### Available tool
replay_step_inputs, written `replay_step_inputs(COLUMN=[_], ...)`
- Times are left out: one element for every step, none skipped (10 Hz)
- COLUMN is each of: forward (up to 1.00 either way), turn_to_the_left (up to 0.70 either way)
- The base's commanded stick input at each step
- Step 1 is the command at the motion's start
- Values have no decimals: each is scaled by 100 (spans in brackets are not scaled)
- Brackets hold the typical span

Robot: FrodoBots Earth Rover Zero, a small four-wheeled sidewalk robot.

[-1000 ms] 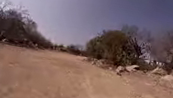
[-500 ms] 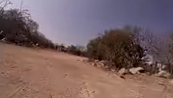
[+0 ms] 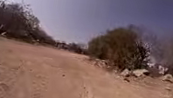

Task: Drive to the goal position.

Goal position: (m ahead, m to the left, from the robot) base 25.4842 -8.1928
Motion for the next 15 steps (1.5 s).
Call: replay_step_inputs(forward=[83,83,83,82,81,81,80,80,80,80,80,80,80,80,80], turn_to_the_left=[0,0,0,0,0,0,0,0,0,0,0,0,13,31,32])
